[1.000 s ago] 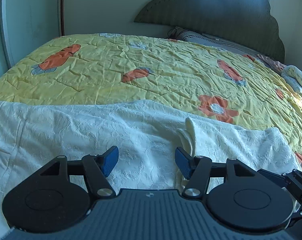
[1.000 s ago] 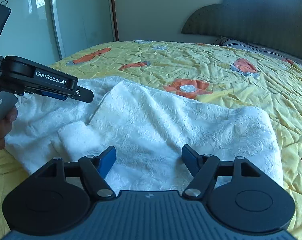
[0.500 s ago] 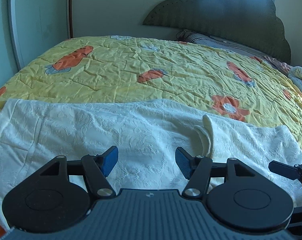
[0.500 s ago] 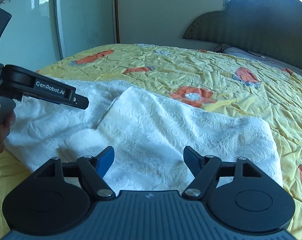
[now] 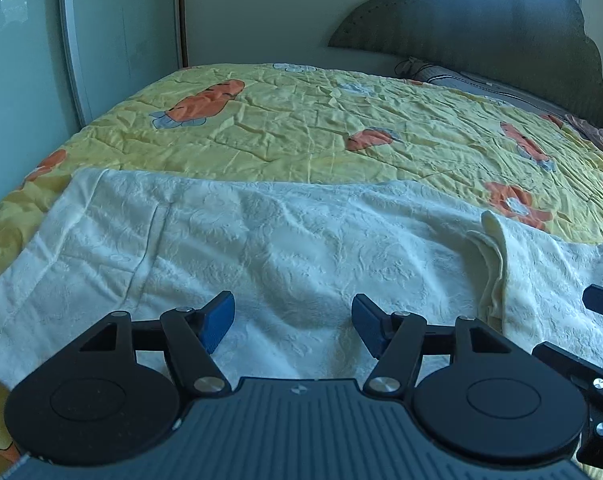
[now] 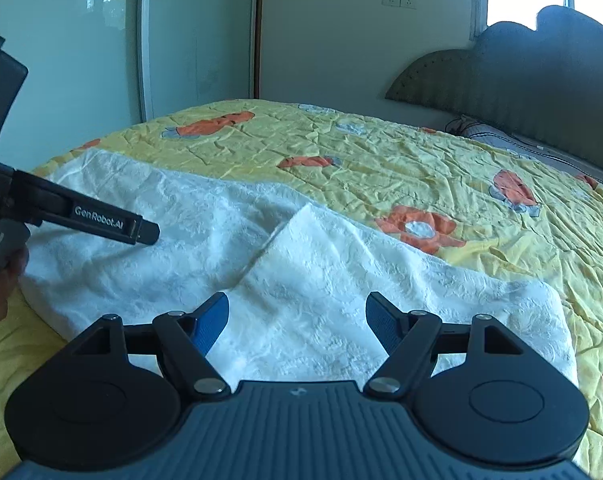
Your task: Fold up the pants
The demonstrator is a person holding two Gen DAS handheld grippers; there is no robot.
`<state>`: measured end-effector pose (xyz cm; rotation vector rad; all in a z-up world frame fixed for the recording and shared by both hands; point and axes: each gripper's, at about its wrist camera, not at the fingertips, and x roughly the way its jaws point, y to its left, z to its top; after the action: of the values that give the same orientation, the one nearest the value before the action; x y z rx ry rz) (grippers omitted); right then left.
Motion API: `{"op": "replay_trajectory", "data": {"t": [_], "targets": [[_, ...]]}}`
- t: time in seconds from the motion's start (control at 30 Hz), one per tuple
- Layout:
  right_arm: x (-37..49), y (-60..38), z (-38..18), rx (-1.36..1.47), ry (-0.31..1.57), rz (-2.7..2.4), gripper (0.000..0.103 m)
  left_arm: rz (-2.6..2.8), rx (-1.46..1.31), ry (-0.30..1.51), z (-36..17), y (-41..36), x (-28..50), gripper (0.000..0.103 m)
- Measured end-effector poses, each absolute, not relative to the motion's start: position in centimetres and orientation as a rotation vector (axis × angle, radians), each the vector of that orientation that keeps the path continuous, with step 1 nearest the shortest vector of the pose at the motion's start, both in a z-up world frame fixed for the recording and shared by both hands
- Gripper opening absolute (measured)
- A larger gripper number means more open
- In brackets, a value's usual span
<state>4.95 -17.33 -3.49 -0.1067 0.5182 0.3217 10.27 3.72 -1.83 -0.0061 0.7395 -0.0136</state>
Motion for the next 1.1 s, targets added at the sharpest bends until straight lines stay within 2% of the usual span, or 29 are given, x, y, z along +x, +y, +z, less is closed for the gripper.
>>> {"op": "replay_trajectory", "data": {"t": [0.23,0.43,0.57,0.83,1.03,1.07,1.1], "targets": [[4.3,-11.6,-1.3,-0.233,0.432,0.482,0.076,0.119,0.020,0.681,-0.2,8.5,7.8,0.071],[2.8,-3.6,-1.5,-0.439,0.353,0.663,0.076,0.279,-0.209,0.653,2.8,16.7,5.2,0.077],[0.7,0.9,-2.6,-0.611,0.268,0.755,0.076,0.296,-0.311,0.683,3.5,20.3,4.0,0.077],[0.2,7.0,-4.9,-0.814,0.211,0.776,0.075,0.183,-0.583,0.838,0.2,23.8,3.8,0.077],[-1.0,8.7,-7.2,-1.005,0.078,0.674,0.075,0.041,-0.849,0.847,-2.2,25.5,4.4,0.080],[-0.9,8.8,-7.4,-1.029,0.064,0.653,0.070,0.020,-0.883,0.843,-2.5,25.7,4.4,0.081],[-0.9,8.9,-7.7,-1.065,0.042,0.628,0.059,-0.002,-0.915,0.842,-2.7,25.8,4.5,0.081]]}}
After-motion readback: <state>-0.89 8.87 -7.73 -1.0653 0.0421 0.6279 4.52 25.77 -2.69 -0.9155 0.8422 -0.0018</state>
